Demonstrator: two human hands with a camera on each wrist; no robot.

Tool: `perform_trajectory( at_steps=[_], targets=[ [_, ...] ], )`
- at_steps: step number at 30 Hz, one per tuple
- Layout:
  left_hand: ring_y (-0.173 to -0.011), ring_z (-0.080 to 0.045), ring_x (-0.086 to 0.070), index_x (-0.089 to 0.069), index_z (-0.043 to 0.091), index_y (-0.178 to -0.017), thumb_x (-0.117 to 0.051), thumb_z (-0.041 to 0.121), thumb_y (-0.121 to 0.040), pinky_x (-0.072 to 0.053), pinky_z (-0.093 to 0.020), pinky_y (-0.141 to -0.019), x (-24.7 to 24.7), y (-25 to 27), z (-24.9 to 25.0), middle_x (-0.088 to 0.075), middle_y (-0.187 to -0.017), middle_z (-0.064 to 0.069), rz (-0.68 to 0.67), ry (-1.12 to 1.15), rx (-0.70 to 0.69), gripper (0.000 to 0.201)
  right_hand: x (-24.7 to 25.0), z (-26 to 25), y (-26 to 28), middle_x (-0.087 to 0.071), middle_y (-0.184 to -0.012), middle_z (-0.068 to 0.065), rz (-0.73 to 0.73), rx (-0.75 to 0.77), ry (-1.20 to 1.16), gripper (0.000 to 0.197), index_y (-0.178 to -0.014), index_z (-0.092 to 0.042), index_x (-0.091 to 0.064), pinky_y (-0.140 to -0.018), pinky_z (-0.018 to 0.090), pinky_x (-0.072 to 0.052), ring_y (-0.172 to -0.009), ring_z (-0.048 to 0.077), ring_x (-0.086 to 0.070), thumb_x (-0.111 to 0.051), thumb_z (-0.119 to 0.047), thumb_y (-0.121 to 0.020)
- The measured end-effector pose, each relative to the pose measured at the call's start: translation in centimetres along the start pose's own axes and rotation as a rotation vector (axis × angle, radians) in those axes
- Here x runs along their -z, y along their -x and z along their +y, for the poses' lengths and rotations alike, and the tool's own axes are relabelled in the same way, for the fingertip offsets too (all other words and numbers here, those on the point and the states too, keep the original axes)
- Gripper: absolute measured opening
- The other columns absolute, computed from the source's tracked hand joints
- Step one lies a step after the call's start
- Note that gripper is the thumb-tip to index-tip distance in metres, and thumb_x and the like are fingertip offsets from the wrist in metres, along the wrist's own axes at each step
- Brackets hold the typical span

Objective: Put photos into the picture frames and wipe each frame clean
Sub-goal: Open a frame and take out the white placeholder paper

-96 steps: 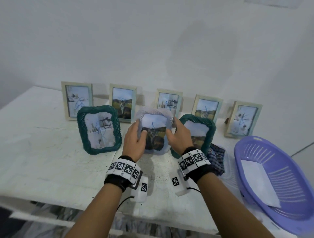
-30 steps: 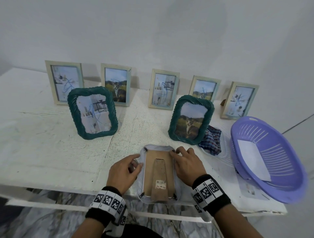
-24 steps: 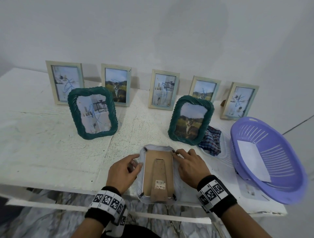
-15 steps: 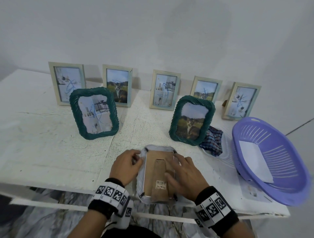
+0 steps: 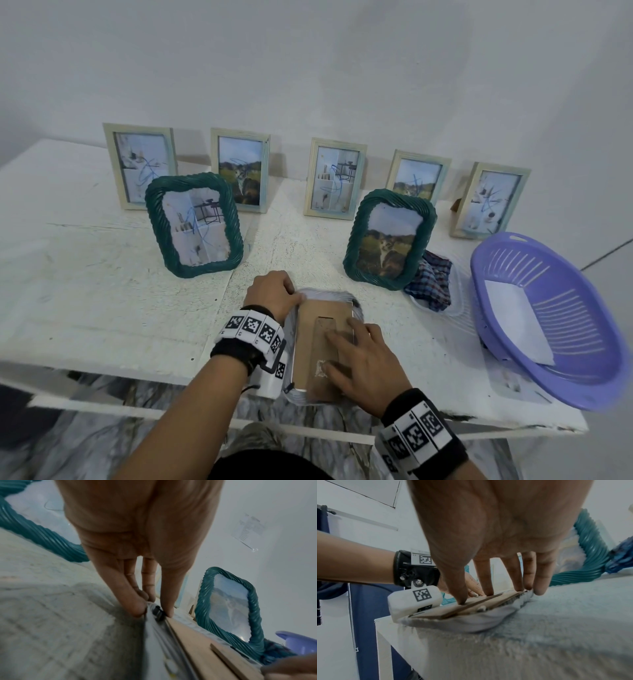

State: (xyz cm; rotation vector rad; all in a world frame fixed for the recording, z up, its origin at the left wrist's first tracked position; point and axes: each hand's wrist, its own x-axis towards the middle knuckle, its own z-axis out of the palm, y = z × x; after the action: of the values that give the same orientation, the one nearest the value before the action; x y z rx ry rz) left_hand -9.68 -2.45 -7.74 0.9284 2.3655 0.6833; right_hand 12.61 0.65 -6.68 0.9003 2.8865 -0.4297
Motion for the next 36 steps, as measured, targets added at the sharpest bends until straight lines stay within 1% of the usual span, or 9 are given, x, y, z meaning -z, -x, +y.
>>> perform_trajectory(
  at_steps=[5,8,11,15,17,24,32,34,36],
  targets=[
    [-0.075,-0.022,-0.067,-0.064,0.021,-0.073,-0.08,0.022,-0.076,-0.059,-0.04,-0.074,0.4,0.2,-0.9,-0.069,-0.077,-0.005,-0.053,0.166,-0.035,0.015,-0.2,0.3,0.0,-0.037,-0.145,0.01,0.012,-0.011,-0.014,0.065,-0.135,-0.033,-0.048,-0.094,0.039,-0.046,-0.123,0.032,-0.038,-0.032,-0.064,-0.08],
    [-0.082,-0.019,-0.065,-0.063,0.024,-0.088,-0.073,0.028,-0.082,-0.055,-0.036,-0.08,0.7,1.3,-1.0,-0.071,-0.092,-0.005,-0.066,0.092,-0.084,0.013,-0.3,0.4,0.1,-0.037,-0.144,0.008,0.036,0.008,-0.033,0.063,-0.134,-0.033,-0.048,-0.091,0.039,-0.049,-0.124,0.031,-0.038,-0.033,-0.064,-0.081],
    [-0.099,-0.016,-0.059,-0.055,0.026,-0.123,-0.071,0.055,-0.077,-0.048,-0.032,-0.084,0.9,3.6,-1.0,-0.06,-0.111,0.001,-0.125,-0.071,-0.155,0.056,0.0,1.0,0.6,-0.039,-0.14,0.001,0.051,0.014,-0.166,0.062,-0.135,-0.031,-0.046,-0.092,0.035,-0.048,-0.126,0.022,-0.035,-0.031,-0.061,-0.083],
    [-0.119,-0.021,-0.045,-0.03,0.033,-0.144,-0.066,0.079,-0.06,-0.046,-0.039,-0.093,0.1,5.8,-1.6,-0.043,-0.128,-0.001,-0.206,-0.192,-0.201,0.102,-0.3,2.9,1.7,-0.059,-0.111,-0.005,0.217,0.134,-0.274,0.023,-0.104,-0.022,-0.064,-0.08,0.035,-0.052,-0.103,0.017,-0.052,-0.049,-0.028,-0.088],
    [-0.125,-0.024,-0.038,-0.022,0.029,-0.148,-0.066,0.08,-0.059,-0.043,-0.04,-0.096,-0.4,6.4,-1.7,-0.037,-0.137,-0.003,-0.203,-0.264,-0.21,0.111,-0.6,3.5,2.6,-0.062,-0.106,-0.003,0.186,0.183,-0.292,0.021,-0.094,-0.021,-0.067,-0.08,0.036,-0.052,-0.102,0.018,-0.054,-0.046,-0.021,-0.087],
    [-0.126,-0.027,-0.034,-0.017,0.024,-0.149,-0.068,0.078,-0.059,-0.041,-0.042,-0.099,-1.2,6.8,-1.6,-0.033,-0.141,-0.005,-0.159,-0.335,-0.224,0.117,-0.5,3.8,3.8,-0.058,-0.127,0.003,0.09,0.232,-0.255,0.036,-0.087,-0.028,-0.071,-0.091,0.031,-0.048,-0.124,0.022,-0.046,-0.037,-0.018,-0.078],
    [-0.128,-0.027,-0.034,-0.015,0.022,-0.151,-0.067,0.079,-0.059,-0.041,-0.042,-0.1,-1.2,6.8,-1.7,-0.031,-0.143,-0.006,-0.146,-0.347,-0.235,0.119,-0.3,3.7,3.3,-0.061,-0.117,0.005,0.108,0.236,-0.234,0.029,-0.071,-0.014,-0.063,-0.089,0.029,-0.046,-0.113,0.022,-0.047,-0.035,-0.017,-0.078],
    [-0.129,-0.027,-0.033,-0.014,0.023,-0.151,-0.067,0.079,-0.059,-0.04,-0.043,-0.101,-1.2,6.8,-1.7,-0.031,-0.144,-0.005,-0.141,-0.343,-0.236,0.12,-0.4,3.4,3.4,-0.06,-0.115,0.006,0.132,0.23,-0.225,0.026,-0.079,-0.014,-0.063,-0.085,0.035,-0.05,-0.11,0.023,-0.048,-0.037,-0.017,-0.08],
    [-0.129,-0.027,-0.033,-0.013,0.022,-0.151,-0.065,0.081,-0.059,-0.04,-0.043,-0.101,-1.3,6.7,-1.8,-0.031,-0.144,-0.005,-0.137,-0.347,-0.241,0.121,-0.6,2.7,3.4,-0.058,-0.113,0.005,0.147,0.209,-0.207,0.036,-0.104,-0.019,-0.062,-0.08,0.034,-0.052,-0.107,0.023,-0.048,-0.037,-0.017,-0.079]
  ],
)
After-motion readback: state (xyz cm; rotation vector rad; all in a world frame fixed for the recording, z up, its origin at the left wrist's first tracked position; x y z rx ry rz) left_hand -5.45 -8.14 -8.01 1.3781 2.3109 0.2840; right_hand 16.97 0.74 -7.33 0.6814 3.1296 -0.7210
